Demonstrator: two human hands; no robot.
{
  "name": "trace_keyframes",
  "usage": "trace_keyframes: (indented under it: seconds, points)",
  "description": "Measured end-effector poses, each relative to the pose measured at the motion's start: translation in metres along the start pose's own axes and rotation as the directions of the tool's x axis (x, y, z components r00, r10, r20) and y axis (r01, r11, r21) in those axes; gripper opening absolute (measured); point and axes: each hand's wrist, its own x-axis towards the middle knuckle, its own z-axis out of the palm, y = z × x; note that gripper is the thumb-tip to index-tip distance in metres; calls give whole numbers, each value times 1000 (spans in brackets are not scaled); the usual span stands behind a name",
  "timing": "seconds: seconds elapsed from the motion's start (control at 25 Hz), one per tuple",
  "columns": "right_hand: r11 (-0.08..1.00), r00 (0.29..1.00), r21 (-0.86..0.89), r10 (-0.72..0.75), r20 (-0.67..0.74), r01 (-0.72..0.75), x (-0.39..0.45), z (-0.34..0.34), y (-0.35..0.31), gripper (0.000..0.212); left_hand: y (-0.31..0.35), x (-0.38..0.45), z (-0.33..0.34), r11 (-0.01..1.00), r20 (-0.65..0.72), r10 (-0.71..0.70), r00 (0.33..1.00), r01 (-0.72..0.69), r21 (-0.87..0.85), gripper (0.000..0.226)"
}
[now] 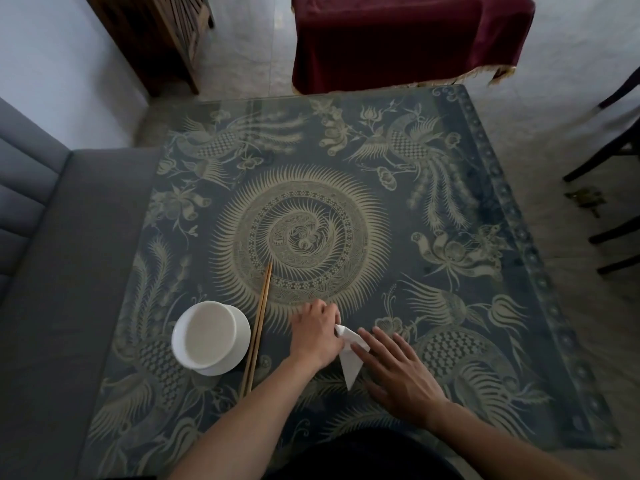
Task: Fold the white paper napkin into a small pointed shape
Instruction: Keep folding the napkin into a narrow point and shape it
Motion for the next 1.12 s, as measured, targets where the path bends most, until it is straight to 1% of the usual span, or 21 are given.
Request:
trace_keyframes:
  seconds: [0.16, 0.24, 0.28, 0.36, 0.48, 0.6, 0.76, 0.84, 0.96, 1.12]
  points:
    - [997, 997, -43, -60, -56, 58, -10, 3, 3, 61, 6, 1, -1, 975, 61, -75, 995, 86, -207, 39]
    - [995, 994, -68, -75, -81, 70, -11, 3, 2, 55, 4, 2, -1, 958, 89, -101, 991, 121, -260, 40]
    - [995, 993, -72, -80, -82, 74, -10, 3, 1, 53, 3, 2, -1, 955, 95, -98, 991, 121, -272, 36]
    - [995, 993, -67, -74, -86, 69, -7, 3, 0, 52, -1, 2, -3, 954, 87, -63, 994, 86, -287, 23]
    - [998, 996, -39, -51, -72, 48, -4, 4, -1, 54, -5, -3, -5, 952, 30, 52, 998, -40, -303, 8]
    - [999, 998, -46, -31, -55, 29, -2, 7, -2, 55, -6, -12, -5, 940, -30, 192, 981, -193, -282, 6]
    - [998, 998, -59, -14, -60, 10, -6, 14, -4, 58, -9, -29, -1, 922, -131, 315, 940, -335, -191, 5]
    - [998, 997, -66, -22, -74, 17, -8, 15, -4, 58, -10, -39, 4, 917, -144, 352, 925, -371, -143, 7]
    - [997, 993, -67, -52, -109, 45, -12, 16, -3, 56, -10, -49, 10, 917, -183, 370, 911, -390, -88, 13]
    - [987, 986, -108, -129, -106, 117, -13, 16, -7, 54, -11, -57, 18, 908, -196, 409, 891, -419, -9, 16]
